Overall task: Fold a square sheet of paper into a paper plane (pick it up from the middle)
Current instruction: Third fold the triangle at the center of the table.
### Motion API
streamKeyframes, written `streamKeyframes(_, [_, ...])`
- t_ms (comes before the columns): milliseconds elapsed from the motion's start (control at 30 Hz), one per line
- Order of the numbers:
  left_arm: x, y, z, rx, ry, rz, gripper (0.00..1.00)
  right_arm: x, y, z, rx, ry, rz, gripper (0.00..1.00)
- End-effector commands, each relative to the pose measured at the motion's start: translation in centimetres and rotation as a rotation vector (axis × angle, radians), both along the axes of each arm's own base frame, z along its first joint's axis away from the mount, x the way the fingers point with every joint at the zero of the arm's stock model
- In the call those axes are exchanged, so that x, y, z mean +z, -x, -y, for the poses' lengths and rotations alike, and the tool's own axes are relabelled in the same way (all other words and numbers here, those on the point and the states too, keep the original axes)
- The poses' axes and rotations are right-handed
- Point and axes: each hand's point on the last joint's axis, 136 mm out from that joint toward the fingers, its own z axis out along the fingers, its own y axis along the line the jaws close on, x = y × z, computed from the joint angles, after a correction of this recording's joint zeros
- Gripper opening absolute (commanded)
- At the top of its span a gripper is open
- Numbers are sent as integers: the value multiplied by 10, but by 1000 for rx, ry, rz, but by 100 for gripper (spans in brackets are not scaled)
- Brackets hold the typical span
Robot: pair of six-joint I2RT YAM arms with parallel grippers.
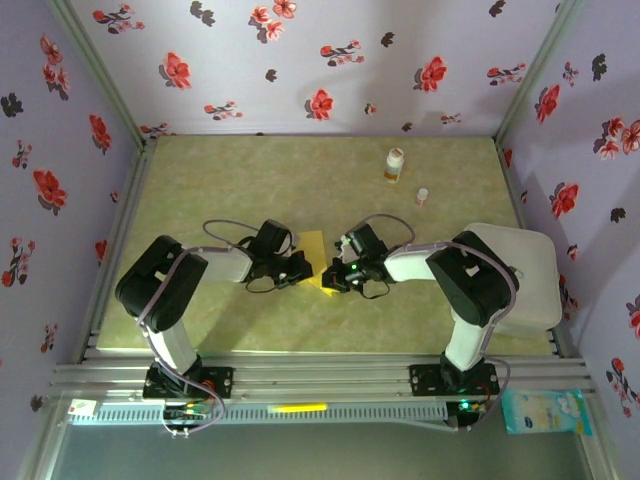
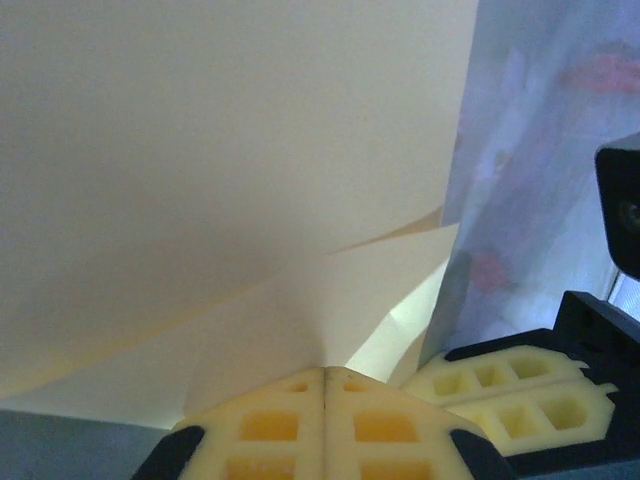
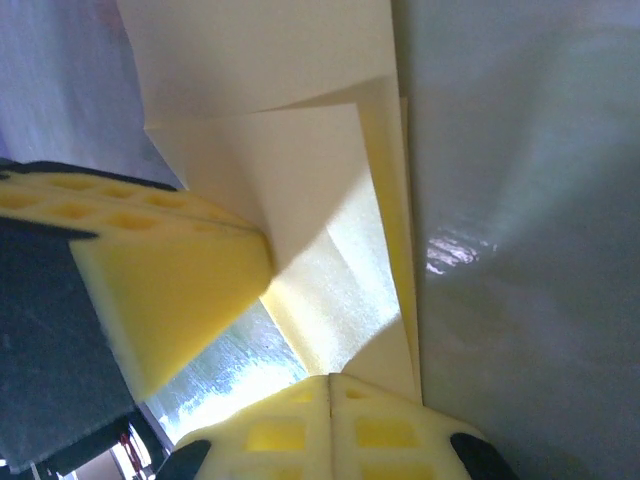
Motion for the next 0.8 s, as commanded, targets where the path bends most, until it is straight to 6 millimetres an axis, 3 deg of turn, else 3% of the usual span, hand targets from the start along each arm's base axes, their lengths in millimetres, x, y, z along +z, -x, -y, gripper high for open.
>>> streamKeyframes(0, [-20, -12, -37, 47, -108, 26, 5, -36, 18, 29, -28, 144, -75, 0])
streamKeyframes(367, [-7, -33, -69, 96, -104, 94, 8, -31, 16, 24, -31, 113, -72, 0])
streamKeyframes(467, [8, -38, -69, 109, -87, 124, 9, -17, 10, 15, -30, 64, -51, 0])
streamKeyframes(600, [25, -42, -69, 131, -72, 145, 14, 18, -7, 6, -37, 9, 39, 4])
streamKeyframes(767, [33, -44, -68, 153, -63, 133, 25, 35, -34, 21, -108, 60, 130, 19])
